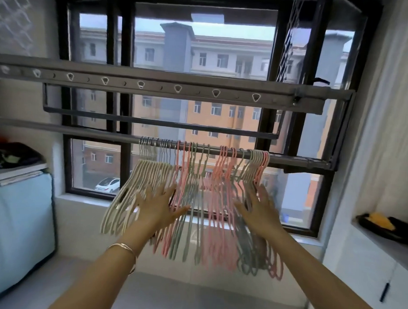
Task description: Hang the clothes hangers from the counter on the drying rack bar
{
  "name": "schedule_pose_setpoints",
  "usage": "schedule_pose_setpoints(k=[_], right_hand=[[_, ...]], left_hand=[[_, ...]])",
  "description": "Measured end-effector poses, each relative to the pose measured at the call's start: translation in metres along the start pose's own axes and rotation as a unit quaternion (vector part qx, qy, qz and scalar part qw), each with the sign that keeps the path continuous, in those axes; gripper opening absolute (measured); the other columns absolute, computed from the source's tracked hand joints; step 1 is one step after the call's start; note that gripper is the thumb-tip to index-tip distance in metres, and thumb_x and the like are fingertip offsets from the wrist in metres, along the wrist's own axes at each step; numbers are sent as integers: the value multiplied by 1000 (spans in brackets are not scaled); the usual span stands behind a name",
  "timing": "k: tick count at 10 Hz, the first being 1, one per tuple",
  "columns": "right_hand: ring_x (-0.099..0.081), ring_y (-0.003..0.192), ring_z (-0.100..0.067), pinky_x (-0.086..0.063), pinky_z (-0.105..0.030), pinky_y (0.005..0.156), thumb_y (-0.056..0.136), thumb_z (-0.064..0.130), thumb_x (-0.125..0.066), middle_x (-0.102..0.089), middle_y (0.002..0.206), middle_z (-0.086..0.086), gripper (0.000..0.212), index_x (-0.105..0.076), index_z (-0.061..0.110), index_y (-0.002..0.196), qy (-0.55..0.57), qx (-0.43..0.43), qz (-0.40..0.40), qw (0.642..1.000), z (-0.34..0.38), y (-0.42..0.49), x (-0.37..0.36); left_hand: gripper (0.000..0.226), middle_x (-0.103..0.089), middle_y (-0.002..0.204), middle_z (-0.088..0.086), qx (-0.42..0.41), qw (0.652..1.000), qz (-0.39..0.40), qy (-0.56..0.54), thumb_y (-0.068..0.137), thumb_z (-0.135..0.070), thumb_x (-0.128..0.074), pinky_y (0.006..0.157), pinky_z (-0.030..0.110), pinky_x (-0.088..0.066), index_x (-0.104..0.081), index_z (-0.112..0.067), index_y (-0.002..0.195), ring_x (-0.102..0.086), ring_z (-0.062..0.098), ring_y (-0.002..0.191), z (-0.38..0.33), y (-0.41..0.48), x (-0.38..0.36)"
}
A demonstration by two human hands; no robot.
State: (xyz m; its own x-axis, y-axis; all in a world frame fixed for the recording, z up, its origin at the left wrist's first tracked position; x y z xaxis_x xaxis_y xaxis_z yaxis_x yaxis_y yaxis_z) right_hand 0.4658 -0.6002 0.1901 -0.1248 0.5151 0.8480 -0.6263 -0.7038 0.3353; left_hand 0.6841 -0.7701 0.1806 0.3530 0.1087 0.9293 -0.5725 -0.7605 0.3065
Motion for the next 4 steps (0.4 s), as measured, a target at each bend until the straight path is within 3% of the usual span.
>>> schedule_pose_setpoints(k=[1,2,3,4], right_hand=[[12,144,-27,0,-56,113,84,74,-18,18,156,9,71,14,47,142,-59,39,-17,997,2,-8,0],[16,144,-22,0,-55,115,88,68,-18,19,155,10,64,13,50,140,-56,100,-35,993,11,-27,6],[3,146,-21,-9,-55,115,86,69,-16,3,158,9,61,-3,49,143,-7,114,-64,991,23,-44,33],[-22,139,-14,-25,-43,110,88,62,-28,-19,154,7,58,-29,37,140,214,114,-140,960,59,-97,105]], left_hand=[[85,1,159,1,-1,1000,-2,15,78,-80,-28,113,60,3,2,-40,148,5,35,145,-1,-14,0],[82,2,159,1,-3,999,6,31,82,-76,-23,113,58,4,1,-35,149,6,34,145,-2,-36,3],[79,5,159,-1,-7,999,6,31,85,-73,-22,114,56,6,2,-34,149,8,31,145,-3,-50,5],[78,6,159,0,-26,1000,-6,15,86,-72,-21,116,53,6,2,-33,150,8,29,146,-4,-69,6]])
Point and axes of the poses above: each hand's wrist, its own y-axis towards the middle knuckle, its own x-axis out of the back of the hand, z = x × y, the point moved 5 cm from there along y, towards the middle knuckle
